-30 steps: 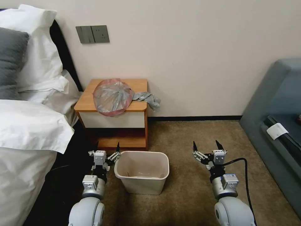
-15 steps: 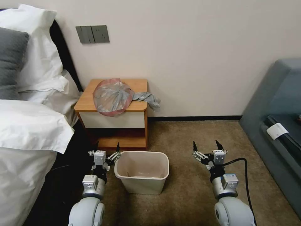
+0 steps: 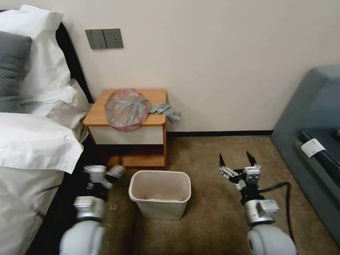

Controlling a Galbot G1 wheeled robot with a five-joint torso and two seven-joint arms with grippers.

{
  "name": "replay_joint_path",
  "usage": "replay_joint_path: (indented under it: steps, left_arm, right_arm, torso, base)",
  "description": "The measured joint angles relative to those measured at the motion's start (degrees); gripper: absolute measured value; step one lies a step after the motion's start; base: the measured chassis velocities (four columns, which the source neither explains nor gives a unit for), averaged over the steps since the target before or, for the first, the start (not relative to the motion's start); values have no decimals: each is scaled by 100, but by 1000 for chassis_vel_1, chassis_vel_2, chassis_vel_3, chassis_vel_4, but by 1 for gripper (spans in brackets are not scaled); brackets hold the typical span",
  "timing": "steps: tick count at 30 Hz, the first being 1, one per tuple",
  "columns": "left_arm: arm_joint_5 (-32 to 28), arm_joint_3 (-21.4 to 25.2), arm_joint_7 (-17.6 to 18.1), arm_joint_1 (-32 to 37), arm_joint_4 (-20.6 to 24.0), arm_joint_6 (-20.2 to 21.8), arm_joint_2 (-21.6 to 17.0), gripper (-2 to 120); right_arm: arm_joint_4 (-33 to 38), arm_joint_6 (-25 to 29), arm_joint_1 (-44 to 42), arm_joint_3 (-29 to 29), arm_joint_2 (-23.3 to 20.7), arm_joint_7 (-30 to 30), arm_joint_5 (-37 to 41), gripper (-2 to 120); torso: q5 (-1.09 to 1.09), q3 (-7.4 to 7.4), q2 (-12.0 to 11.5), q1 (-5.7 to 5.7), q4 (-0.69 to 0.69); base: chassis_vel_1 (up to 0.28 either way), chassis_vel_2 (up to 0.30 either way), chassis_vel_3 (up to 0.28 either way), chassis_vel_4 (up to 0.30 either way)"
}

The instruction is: Pick up the garbage bag from the table and place it over the trash can.

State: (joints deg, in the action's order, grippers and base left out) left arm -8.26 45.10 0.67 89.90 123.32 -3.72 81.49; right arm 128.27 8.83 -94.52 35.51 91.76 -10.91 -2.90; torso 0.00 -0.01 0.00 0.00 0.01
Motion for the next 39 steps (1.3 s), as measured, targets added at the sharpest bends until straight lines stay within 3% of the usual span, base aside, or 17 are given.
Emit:
replay_joint_path:
  steps: [9, 14, 24, 26, 29, 33, 39]
  left_arm:
    - [-420, -5, -66, 18, 50, 218, -94, 91]
    - [-690, -187, -139, 158, 5, 445, -151, 91]
    - [-349, -478, -89, 284, -285, 332, -68, 91]
    - [-289, -483, -65, 289, -319, 317, -56, 91]
    - [-143, -521, -5, 297, -451, 258, -35, 92]
    - [-74, -567, 60, 238, -566, 246, 4, 92]
    - [-36, -602, 84, 145, -698, 265, 41, 93]
  right_arm:
    - [13, 68, 30, 19, 37, -158, -21, 100]
    - [-185, 270, 197, -261, -1, 179, -47, 100]
    - [-1395, 737, 1401, -1067, -1218, 524, -1236, 100]
    - [-1565, 750, 1620, -1154, -1369, 572, -1462, 100]
    - [-2139, 561, 2418, -1605, -1950, 678, -2166, 100]
    - [-2811, 378, 3232, -2154, -2316, 677, -2567, 100]
    - [-3415, 252, 3976, -2687, -2386, 637, -2700, 100]
  torso:
    - [-1, 1, 0, 0, -1]
    - [2, 1, 0, 0, -2]
    - [1, 1, 0, 0, -1]
    - [1, 1, 0, 0, -1]
    - [1, 1, 0, 0, -1]
    - [1, 2, -1, 0, -1]
    - [1, 2, 0, 0, -1]
  base:
    - [0, 0, 0, 0]
    - [0, 0, 0, 0]
    - [0, 0, 0, 0]
    - [0, 0, 0, 0]
    - [0, 0, 0, 0]
    - [0, 0, 0, 0]
    - [0, 0, 0, 0]
